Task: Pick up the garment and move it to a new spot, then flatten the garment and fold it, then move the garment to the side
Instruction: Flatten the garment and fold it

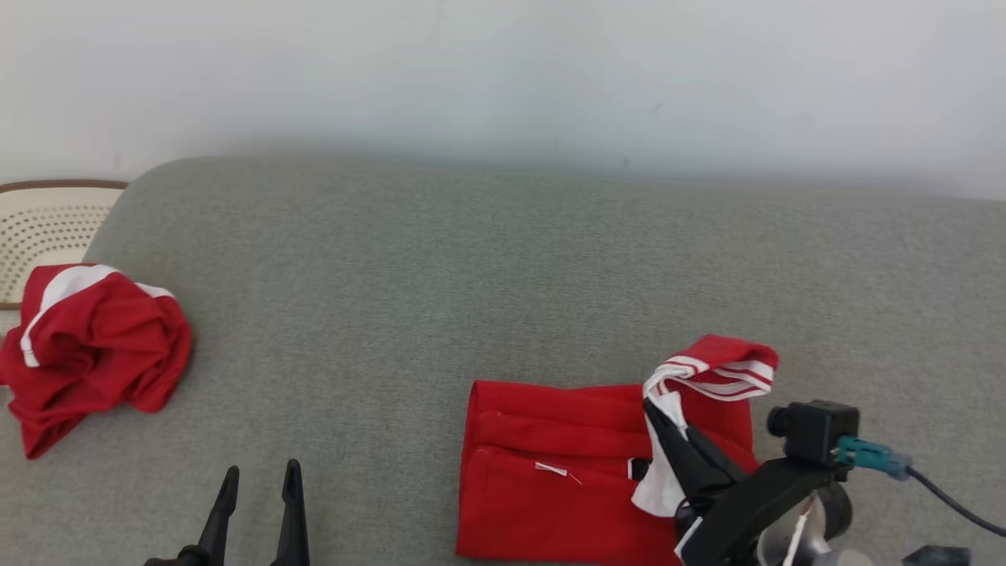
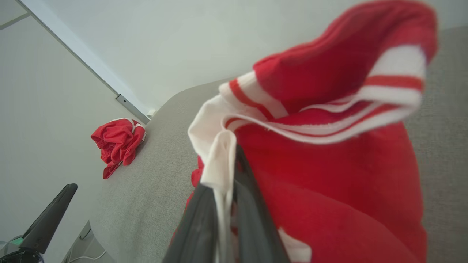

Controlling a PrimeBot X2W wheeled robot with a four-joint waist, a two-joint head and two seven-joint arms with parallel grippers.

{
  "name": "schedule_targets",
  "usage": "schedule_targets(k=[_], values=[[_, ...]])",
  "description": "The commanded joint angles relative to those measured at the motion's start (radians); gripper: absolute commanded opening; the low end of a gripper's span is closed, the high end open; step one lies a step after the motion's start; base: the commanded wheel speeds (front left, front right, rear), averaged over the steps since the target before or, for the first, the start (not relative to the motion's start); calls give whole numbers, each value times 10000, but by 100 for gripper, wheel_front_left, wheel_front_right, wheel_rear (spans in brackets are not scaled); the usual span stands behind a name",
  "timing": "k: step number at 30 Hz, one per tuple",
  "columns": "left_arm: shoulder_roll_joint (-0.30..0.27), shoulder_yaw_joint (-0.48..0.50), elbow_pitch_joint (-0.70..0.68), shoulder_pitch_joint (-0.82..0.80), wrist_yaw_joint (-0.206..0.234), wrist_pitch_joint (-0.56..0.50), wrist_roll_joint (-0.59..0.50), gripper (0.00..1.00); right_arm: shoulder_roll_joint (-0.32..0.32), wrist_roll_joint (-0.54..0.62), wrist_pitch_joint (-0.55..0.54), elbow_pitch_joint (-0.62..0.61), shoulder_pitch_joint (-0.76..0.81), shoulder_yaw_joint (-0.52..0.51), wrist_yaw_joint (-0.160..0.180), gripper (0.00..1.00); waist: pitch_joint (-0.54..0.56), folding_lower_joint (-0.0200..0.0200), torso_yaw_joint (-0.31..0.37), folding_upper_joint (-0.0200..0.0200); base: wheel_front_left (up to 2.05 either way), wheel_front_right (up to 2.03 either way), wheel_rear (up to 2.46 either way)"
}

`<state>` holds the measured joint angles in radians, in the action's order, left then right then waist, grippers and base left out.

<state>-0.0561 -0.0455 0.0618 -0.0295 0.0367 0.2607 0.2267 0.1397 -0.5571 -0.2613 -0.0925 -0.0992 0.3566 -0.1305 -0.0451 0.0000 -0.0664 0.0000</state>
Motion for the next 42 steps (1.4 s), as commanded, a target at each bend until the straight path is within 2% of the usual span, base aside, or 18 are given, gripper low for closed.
schedule_targets(k=[1,20,21,22,23,28,32,37,42], values=[[4,-32,71,-112,-25,51,-86,100,-49,41,89,78,-154,128,-4,0,9,0,-244,0,0,0,0],[48,-490,504,-411,-185,51,83,100,-760,226,1100,2742,-987,1283,-4,0,-52,0,-978,0,0,0,0],[51,-481,521,-426,-161,51,78,100,-784,252,1193,2895,-1032,1319,-4,6,-55,0,-985,0,0,0,0],[49,-468,529,-431,-175,51,87,100,-805,230,1289,2999,-1067,1368,-4,76,-58,0,-989,0,0,0,0],[50,-451,537,-429,-183,51,100,100,-825,105,1350,3085,-1100,1418,-4,100,-59,0,-987,0,0,0,0],[54,-393,534,-343,-142,51,92,100,-858,-668,1718,2825,-1217,1553,-4,100,-29,0,-907,0,0,0,0],[56,-393,450,-244,-69,51,138,100,-848,-1374,1975,1783,-1323,1352,-4,100,-8,0,-756,0,0,0,0],[55,-332,387,-167,-32,51,140,100,-410,-866,2339,936,-1337,677,-4,100,-39,0,-626,0,0,0,0],[56,-247,310,-161,-15,51,102,100,118,156,2729,697,-1127,-302,-4,100,-74,0,-586,0,0,0,0]])
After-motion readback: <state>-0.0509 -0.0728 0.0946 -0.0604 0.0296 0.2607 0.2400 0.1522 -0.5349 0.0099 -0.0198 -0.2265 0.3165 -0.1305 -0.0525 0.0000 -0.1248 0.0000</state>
